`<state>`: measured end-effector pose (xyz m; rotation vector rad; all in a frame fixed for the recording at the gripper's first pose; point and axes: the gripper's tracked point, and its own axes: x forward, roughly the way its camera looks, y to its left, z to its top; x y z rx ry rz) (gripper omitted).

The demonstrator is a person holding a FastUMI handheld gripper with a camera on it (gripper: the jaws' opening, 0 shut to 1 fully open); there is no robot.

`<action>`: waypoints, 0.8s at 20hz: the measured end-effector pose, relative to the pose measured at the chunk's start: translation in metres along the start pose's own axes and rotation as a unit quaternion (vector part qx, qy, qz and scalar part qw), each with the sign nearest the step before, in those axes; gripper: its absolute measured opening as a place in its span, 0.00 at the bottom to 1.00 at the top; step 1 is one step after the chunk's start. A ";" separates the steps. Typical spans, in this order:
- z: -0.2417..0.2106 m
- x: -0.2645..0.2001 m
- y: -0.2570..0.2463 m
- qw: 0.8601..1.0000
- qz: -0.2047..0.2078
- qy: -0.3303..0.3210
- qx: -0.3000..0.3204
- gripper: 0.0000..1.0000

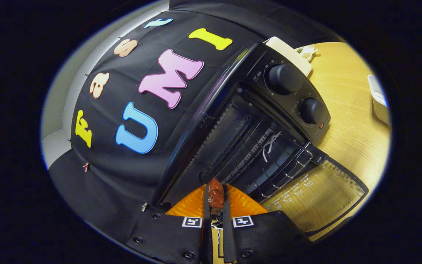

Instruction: Open the toaster oven, put the food inside, and close the toaster oven door.

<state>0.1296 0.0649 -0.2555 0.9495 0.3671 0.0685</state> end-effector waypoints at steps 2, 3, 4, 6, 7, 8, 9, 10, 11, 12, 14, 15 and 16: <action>0.000 0.008 -0.002 1.000 -0.003 -0.013 0.004 0.15; -0.004 0.011 -0.004 1.000 -0.008 -0.011 0.004 0.15; -0.007 0.014 -0.009 1.000 -0.018 -0.007 -0.002 0.15; -0.010 0.015 -0.013 0.999 -0.027 -0.005 -0.021 0.15; -0.010 0.016 -0.013 0.999 -0.031 -0.006 -0.029 0.15; -0.010 0.015 -0.012 0.999 -0.032 -0.007 -0.038 0.15; -0.008 0.017 -0.012 0.998 -0.036 -0.006 -0.049 0.17; -0.008 0.015 -0.013 0.997 -0.040 -0.006 -0.063 0.18; -0.007 0.015 -0.014 0.996 -0.043 -0.005 -0.076 0.26; -0.007 0.013 -0.015 0.995 -0.049 -0.001 -0.089 0.29; -0.008 0.008 -0.019 0.992 -0.060 0.016 -0.114 0.47; -0.004 0.005 -0.019 0.989 -0.062 0.017 -0.132 0.55; -0.002 0.003 -0.022 0.986 -0.066 0.020 -0.154 0.69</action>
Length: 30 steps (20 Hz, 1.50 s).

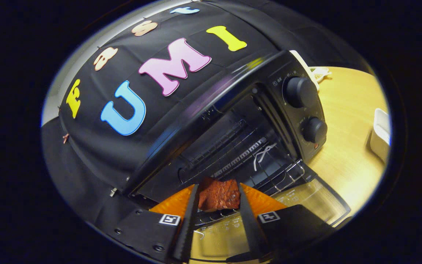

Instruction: Open the toaster oven, put the food inside, and close the toaster oven door.

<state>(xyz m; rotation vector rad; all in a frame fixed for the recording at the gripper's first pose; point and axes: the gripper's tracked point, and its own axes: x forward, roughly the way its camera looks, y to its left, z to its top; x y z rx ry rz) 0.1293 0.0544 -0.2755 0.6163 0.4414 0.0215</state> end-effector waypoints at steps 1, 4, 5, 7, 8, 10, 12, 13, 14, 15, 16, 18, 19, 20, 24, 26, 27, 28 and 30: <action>0.004 -0.006 0.005 1.000 0.007 0.005 -0.017 0.83; 0.008 -0.013 0.007 0.997 -0.004 0.003 -0.078 0.98; 0.008 -0.015 0.008 0.995 -0.006 0.005 -0.100 0.98; 0.006 -0.025 0.006 0.988 -0.014 0.022 -0.150 0.98; 0.009 -0.031 0.005 0.984 -0.015 0.020 -0.179 0.98; 0.006 -0.043 0.007 0.976 -0.012 0.025 -0.217 0.98; -0.004 -0.058 0.009 0.971 -0.005 0.042 -0.234 0.98; -0.010 -0.066 0.007 0.968 -0.005 0.052 -0.247 0.98; -0.018 -0.074 0.006 0.963 -0.005 0.063 -0.260 0.98; -0.024 -0.082 0.004 0.959 -0.005 0.075 -0.275 0.98; -0.032 -0.092 0.001 0.954 -0.006 0.087 -0.287 0.98; -0.042 -0.108 -0.007 0.947 -0.015 0.106 -0.304 0.98; -0.048 -0.115 -0.013 0.944 -0.029 0.117 -0.307 0.98; -0.056 -0.125 -0.022 0.940 -0.048 0.136 -0.309 0.98; -0.075 -0.145 -0.036 0.924 -0.074 0.167 -0.335 0.99; -0.088 -0.147 -0.043 0.918 -0.082 0.187 -0.340 0.99; -0.093 -0.148 -0.050 0.914 -0.094 0.198 -0.341 0.99; -0.100 -0.147 -0.055 0.916 -0.102 0.208 -0.329 0.99; -0.112 -0.143 -0.064 0.921 -0.117 0.222 -0.298 0.99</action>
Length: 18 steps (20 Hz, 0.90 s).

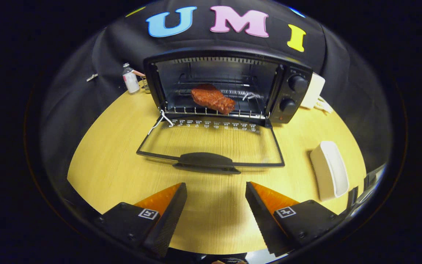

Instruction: Open the toaster oven, put the food inside, and close the toaster oven door.

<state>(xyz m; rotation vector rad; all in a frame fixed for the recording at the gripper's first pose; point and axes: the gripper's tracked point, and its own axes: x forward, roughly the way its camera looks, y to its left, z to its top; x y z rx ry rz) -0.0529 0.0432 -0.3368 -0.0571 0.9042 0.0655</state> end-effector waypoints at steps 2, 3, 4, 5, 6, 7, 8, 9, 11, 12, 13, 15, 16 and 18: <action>0.001 0.009 -0.006 1.000 -0.018 0.000 -0.005 0.99; 0.005 0.014 -0.007 1.000 -0.024 -0.004 -0.012 0.99; 0.006 0.021 -0.007 0.999 -0.026 -0.004 -0.019 0.99; 0.007 0.026 -0.006 0.999 -0.027 -0.001 -0.024 0.99; 0.008 0.031 -0.007 0.999 -0.032 0.003 -0.025 0.99; 0.011 0.035 -0.008 0.999 -0.033 0.005 -0.019 1.00; 0.011 0.040 -0.006 0.999 -0.033 0.011 -0.007 1.00; 0.006 0.042 -0.006 0.999 -0.035 0.024 -0.001 1.00; 0.008 0.043 -0.003 0.999 -0.032 0.025 0.017 0.99; 0.007 0.043 -0.003 0.999 -0.031 0.024 0.016 0.98; 0.009 0.043 -0.003 0.999 -0.031 0.019 0.008 0.97; 0.012 0.040 -0.003 0.999 -0.029 0.013 -0.004 0.97; 0.013 0.038 -0.003 1.000 -0.026 0.011 -0.004 0.98; 0.015 0.033 -0.002 1.000 -0.018 0.004 0.001 0.97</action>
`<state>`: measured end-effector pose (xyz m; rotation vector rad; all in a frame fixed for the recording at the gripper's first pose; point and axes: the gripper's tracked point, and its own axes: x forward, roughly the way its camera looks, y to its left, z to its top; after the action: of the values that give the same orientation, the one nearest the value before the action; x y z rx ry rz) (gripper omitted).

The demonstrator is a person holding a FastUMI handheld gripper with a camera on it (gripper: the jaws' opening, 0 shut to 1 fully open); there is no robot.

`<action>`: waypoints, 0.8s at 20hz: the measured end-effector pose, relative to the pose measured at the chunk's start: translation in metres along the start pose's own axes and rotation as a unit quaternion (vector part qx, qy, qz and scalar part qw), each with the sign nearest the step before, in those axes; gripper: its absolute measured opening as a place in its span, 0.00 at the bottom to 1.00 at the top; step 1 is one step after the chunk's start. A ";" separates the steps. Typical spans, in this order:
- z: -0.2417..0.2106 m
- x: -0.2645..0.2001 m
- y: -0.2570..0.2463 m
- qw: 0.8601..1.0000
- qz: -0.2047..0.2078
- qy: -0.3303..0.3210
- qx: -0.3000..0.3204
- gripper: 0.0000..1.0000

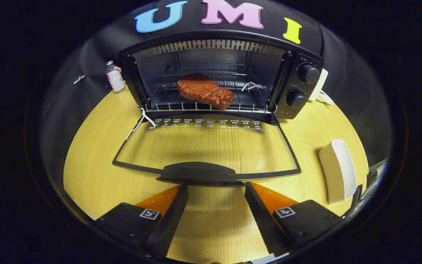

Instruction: Open the toaster oven, put the food inside, and close the toaster oven door.

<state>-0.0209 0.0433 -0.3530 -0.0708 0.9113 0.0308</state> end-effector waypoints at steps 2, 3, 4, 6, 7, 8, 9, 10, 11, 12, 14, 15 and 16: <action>0.005 -0.008 0.001 1.000 0.008 -0.013 -0.003 0.97; 0.009 -0.013 0.001 1.000 0.010 -0.021 -0.007 0.97; 0.012 -0.018 0.002 0.999 0.012 -0.028 -0.011 0.97; 0.018 -0.026 0.002 0.999 0.018 -0.039 -0.011 0.97; 0.022 -0.030 0.002 0.999 0.022 -0.045 -0.007 0.97; 0.028 -0.034 0.002 0.998 0.026 -0.051 -0.003 0.97; 0.035 -0.039 0.003 0.998 0.031 -0.059 0.002 0.97; 0.045 -0.043 0.003 0.997 0.035 -0.066 0.007 0.97; 0.056 -0.047 0.003 0.996 0.039 -0.074 0.012 0.97; 0.068 -0.052 0.004 0.995 0.043 -0.086 0.013 0.97; 0.096 -0.052 0.003 0.993 0.050 -0.106 0.017 0.97; 0.109 -0.052 0.002 0.992 0.052 -0.118 0.019 0.98; 0.119 -0.053 0.000 0.991 0.050 -0.126 0.018 0.98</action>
<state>0.0407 0.0525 -0.2385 0.0132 0.6611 0.1133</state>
